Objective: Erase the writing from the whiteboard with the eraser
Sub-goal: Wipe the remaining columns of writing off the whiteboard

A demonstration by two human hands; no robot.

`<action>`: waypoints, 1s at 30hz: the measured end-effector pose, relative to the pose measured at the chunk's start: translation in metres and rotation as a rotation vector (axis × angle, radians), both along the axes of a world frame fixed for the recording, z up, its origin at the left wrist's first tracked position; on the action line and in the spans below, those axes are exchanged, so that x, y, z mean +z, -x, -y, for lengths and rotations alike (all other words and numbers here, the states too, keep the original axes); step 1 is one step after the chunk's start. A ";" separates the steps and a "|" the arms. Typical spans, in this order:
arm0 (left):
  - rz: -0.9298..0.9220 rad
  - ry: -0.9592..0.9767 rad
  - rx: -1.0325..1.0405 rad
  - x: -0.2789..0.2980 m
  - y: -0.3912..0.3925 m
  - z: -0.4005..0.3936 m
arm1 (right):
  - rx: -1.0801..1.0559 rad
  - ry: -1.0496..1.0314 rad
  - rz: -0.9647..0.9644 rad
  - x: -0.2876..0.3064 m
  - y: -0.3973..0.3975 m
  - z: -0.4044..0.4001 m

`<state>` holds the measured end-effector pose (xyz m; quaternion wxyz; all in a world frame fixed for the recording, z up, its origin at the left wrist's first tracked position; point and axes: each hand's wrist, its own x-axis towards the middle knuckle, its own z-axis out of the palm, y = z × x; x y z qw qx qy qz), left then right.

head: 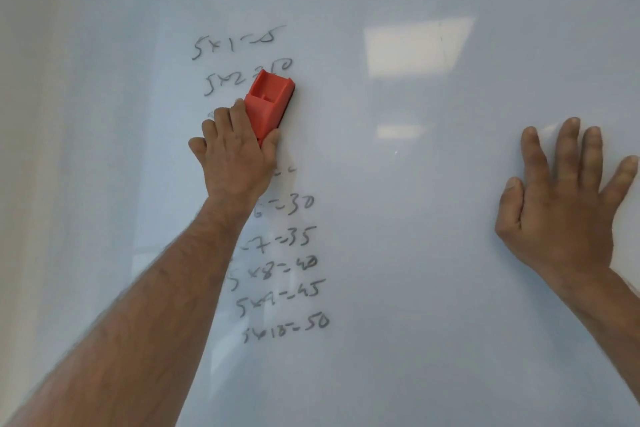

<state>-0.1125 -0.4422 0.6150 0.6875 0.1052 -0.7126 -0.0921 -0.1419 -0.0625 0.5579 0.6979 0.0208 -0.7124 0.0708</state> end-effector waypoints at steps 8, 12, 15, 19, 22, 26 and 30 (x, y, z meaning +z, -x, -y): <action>0.008 0.252 -0.037 -0.027 -0.004 -0.040 | 0.027 0.003 0.029 -0.001 0.001 0.005; -0.024 0.489 -0.039 -0.051 -0.003 -0.054 | 0.064 0.029 0.000 -0.001 -0.001 0.012; -0.058 0.614 -0.045 -0.066 -0.002 -0.051 | 0.064 0.021 -0.006 -0.002 0.003 0.011; -0.067 0.722 -0.062 -0.072 0.001 -0.025 | 0.064 0.018 0.023 -0.002 0.010 0.008; -0.020 0.575 -0.068 -0.067 0.002 0.013 | 0.001 0.047 0.011 -0.004 0.014 0.009; 0.023 0.200 -0.059 -0.054 0.001 0.069 | -0.056 0.057 0.023 -0.005 0.019 0.007; 0.027 -0.166 -0.048 -0.039 0.001 0.110 | -0.116 0.066 0.031 -0.007 0.024 0.001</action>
